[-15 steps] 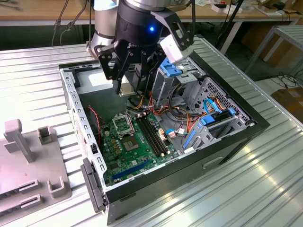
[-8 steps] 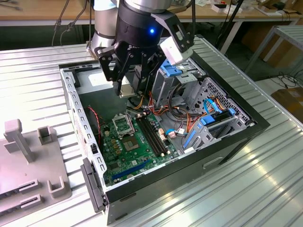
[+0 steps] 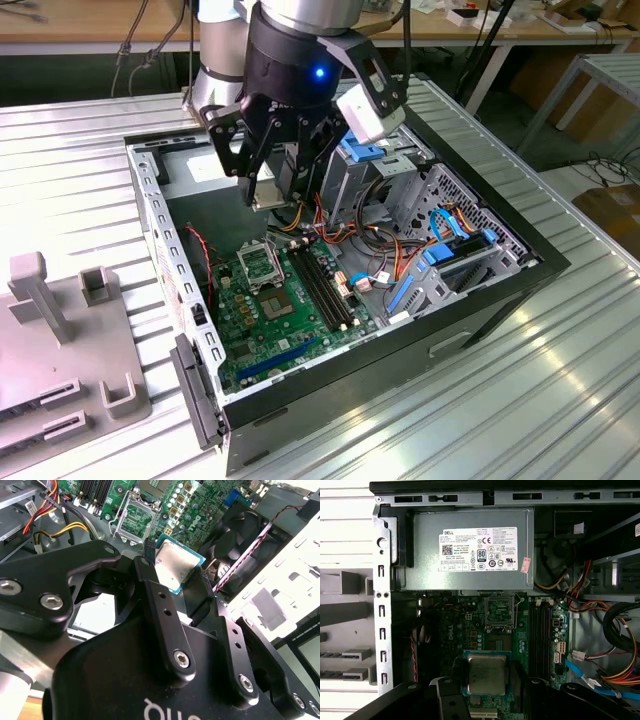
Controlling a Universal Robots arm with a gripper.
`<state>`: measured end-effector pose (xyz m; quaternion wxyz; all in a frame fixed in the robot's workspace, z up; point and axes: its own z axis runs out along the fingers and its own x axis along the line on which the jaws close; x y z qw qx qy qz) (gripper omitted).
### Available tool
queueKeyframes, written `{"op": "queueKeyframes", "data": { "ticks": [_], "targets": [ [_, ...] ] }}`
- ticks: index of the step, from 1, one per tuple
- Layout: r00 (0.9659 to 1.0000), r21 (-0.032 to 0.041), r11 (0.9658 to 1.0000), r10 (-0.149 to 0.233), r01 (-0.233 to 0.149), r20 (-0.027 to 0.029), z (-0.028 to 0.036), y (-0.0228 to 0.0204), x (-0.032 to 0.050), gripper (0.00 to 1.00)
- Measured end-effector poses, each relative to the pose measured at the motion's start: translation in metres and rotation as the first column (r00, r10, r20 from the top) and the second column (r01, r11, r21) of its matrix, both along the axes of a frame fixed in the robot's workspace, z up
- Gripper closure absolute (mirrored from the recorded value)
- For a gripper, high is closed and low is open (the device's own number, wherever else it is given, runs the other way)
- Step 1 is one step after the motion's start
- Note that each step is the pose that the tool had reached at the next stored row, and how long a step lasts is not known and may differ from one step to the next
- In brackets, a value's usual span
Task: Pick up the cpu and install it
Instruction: 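Place the cpu into insertion slot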
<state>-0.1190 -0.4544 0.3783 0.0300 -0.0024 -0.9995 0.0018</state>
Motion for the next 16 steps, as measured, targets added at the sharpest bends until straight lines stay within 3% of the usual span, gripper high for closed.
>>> {"op": "queueKeyframes", "data": {
  "ticks": [16],
  "targets": [
    [1.0000, 0.0005, 1.0000, 0.000, 0.000, 0.0004, -0.0101, -0.0061, 0.0007, 0.53]
  ]
}}
